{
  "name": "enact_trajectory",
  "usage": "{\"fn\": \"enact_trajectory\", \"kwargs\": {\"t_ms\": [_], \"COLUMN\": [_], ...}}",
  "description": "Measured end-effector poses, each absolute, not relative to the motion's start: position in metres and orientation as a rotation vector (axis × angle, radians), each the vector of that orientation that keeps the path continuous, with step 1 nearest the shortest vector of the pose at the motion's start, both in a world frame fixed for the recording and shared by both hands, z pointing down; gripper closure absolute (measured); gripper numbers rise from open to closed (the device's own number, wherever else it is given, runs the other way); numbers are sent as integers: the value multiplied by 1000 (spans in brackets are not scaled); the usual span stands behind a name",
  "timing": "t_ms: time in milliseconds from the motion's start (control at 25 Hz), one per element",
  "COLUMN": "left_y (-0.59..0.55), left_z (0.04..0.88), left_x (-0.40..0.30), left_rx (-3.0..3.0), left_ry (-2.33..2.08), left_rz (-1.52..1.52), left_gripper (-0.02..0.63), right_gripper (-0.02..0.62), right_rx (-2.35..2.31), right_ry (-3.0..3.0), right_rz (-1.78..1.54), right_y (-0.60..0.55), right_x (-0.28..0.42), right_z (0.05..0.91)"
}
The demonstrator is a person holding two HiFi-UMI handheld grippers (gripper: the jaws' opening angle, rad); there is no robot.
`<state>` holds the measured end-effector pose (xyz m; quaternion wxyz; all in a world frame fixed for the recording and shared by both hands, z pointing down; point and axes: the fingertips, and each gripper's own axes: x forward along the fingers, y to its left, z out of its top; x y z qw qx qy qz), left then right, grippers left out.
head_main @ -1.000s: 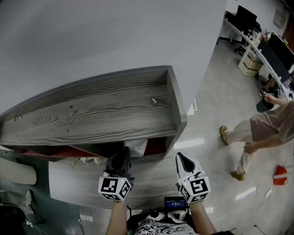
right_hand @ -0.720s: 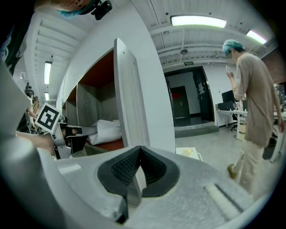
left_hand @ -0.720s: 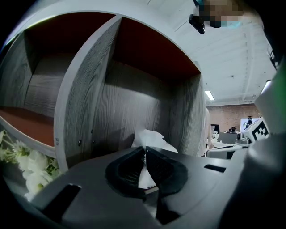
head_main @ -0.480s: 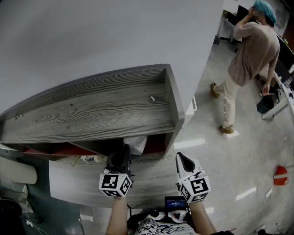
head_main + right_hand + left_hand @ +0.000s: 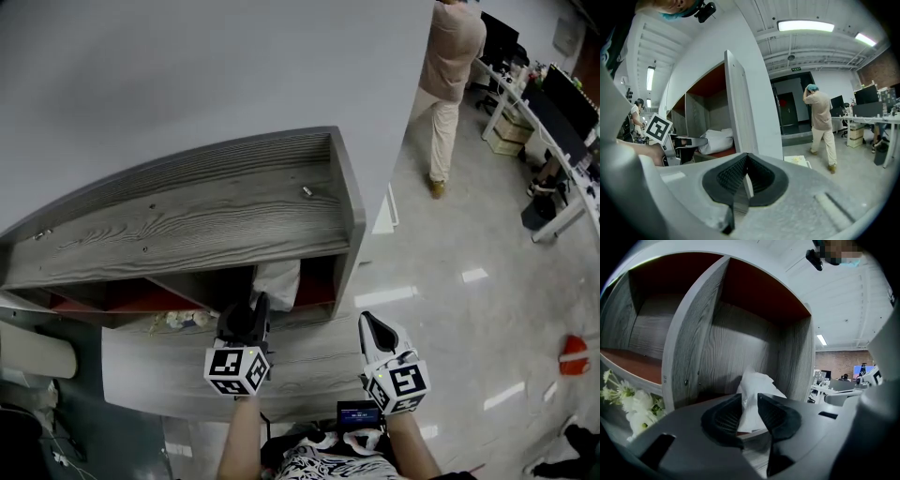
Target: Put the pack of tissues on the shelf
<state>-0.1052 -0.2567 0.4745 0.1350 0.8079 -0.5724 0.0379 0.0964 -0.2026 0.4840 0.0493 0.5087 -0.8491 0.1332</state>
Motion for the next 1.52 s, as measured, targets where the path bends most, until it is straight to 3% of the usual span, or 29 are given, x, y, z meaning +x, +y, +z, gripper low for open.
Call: {"fn": "enact_trajectory", "kwargs": {"t_ms": [160, 880, 1200, 1520], "left_y": [-250, -187, -160, -144], "left_z": [474, 462, 451, 444], "left_x": [-108, -128, -136, -141], "left_rx": [2336, 2345, 2388, 2435], "left_ry": [-1662, -1659, -1679, -1677], "left_rz": [112, 52, 38, 68], "left_gripper": [463, 453, 562, 598], "right_gripper": [592, 592, 591, 592], "right_rx": [1558, 1511, 1491, 1492], "right_ry": [-2588, -2628, -2641, -2636], "right_rz": [397, 311, 259, 239], "right_y": [-194, -152, -141, -127], "right_x": [95, 64, 44, 35], "right_z": [480, 461, 452, 449]}}
